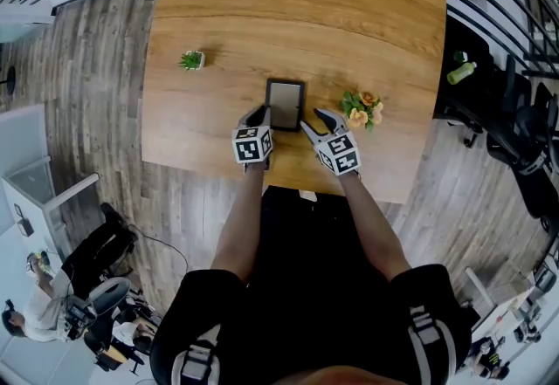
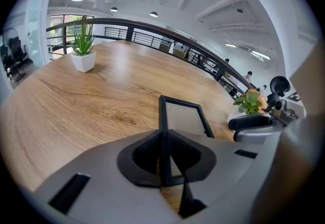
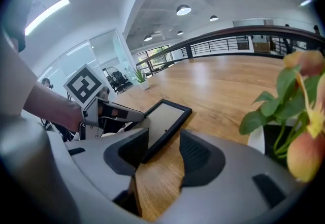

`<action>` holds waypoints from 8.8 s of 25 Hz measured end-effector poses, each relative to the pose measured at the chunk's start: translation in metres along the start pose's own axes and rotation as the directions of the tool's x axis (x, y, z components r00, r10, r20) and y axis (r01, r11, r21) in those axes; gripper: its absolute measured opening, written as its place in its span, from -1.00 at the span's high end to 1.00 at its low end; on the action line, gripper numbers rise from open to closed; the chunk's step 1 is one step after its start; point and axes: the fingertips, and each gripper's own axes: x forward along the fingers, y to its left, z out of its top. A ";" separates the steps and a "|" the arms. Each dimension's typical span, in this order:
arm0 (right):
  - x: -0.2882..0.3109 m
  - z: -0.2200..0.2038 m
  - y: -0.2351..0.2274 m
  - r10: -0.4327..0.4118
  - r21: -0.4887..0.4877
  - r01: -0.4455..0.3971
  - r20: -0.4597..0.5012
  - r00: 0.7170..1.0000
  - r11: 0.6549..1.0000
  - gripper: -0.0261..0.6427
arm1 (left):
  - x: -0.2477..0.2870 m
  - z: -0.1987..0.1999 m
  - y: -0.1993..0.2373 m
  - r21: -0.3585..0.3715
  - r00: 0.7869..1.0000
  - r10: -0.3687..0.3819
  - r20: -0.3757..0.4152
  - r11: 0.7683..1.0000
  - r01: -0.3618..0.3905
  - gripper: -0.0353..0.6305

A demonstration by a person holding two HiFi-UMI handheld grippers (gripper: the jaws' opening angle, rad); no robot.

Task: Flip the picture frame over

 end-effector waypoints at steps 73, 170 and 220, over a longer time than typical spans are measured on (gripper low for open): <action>-0.082 0.023 0.049 0.493 0.324 -0.558 0.264 0.829 0.764 0.67 | -0.123 0.029 -0.087 0.050 0.932 0.005 0.363 0.998 -0.024 0.72; -0.052 0.093 0.096 0.025 -0.252 0.050 0.289 0.957 0.966 0.64 | -0.125 0.106 -0.108 0.008 0.857 -0.407 0.315 0.904 0.427 0.56; -0.073 0.026 0.047 0.301 -0.094 -0.290 0.127 0.945 0.952 0.44 | -0.174 0.015 -0.149 0.129 0.788 -0.559 0.257 0.828 0.546 0.64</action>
